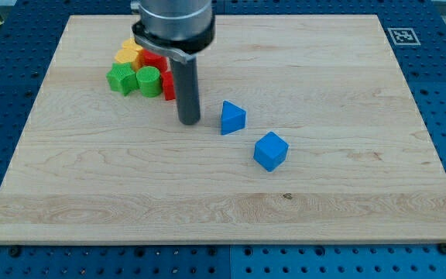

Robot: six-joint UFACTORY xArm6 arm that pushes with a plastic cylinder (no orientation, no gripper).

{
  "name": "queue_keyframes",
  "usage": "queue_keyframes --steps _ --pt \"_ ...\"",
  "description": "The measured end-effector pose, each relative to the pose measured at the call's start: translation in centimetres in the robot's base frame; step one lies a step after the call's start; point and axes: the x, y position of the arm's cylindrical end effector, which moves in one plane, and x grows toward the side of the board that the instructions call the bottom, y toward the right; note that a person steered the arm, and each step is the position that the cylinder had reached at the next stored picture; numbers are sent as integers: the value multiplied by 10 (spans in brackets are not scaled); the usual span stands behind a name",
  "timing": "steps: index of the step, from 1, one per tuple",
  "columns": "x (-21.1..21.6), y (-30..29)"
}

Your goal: Push the red star into the green circle red circle

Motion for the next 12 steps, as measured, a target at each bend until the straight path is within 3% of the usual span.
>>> queue_keyframes --steps 3,4,7,8,10,11,12 --pt "-47 -13" --pt "-21 -9" --pt "-42 14" --pt "-72 14" --pt "-75 -21" --pt "-73 -15" --pt "-44 4"
